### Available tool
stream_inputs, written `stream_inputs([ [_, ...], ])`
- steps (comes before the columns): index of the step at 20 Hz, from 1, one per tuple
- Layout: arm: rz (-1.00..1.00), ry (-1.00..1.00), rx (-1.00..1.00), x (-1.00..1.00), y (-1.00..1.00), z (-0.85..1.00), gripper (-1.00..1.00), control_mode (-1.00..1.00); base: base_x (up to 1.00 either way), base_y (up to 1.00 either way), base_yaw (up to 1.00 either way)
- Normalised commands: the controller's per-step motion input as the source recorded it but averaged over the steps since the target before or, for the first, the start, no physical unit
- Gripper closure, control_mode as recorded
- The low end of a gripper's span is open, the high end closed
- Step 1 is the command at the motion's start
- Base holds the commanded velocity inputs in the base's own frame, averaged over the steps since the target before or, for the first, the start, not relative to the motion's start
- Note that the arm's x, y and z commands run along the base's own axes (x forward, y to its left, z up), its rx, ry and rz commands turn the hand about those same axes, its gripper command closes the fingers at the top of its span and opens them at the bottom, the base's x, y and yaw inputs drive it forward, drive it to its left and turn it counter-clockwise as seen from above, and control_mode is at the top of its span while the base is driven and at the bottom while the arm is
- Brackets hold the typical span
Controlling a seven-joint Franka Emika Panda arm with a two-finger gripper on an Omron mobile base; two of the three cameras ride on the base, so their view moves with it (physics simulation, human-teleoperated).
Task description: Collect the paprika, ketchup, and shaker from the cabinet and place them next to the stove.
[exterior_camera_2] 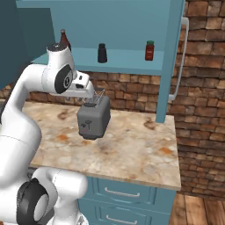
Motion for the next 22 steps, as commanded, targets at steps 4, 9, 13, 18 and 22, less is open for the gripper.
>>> stream_inputs([
  [4,0.0,-0.05,0.0,-0.09,0.0,0.0,-1.0,-1.0,0.0,0.0,0.0],
  [9,-0.06,-0.46,0.0,-0.33,-0.08,0.08,-1.0,-1.0,0.0,0.0,0.0],
  [13,-0.16,-0.46,0.0,-0.14,-0.35,0.45,-1.0,-1.0,0.0,0.0,0.0],
  [18,-0.13,-0.41,0.0,-0.12,-0.31,0.81,-1.0,-1.0,0.0,0.0,0.0],
  [22,-0.03,-0.31,0.01,-0.08,-0.27,1.0,-1.0,-1.0,0.0,0.0,0.0],
])
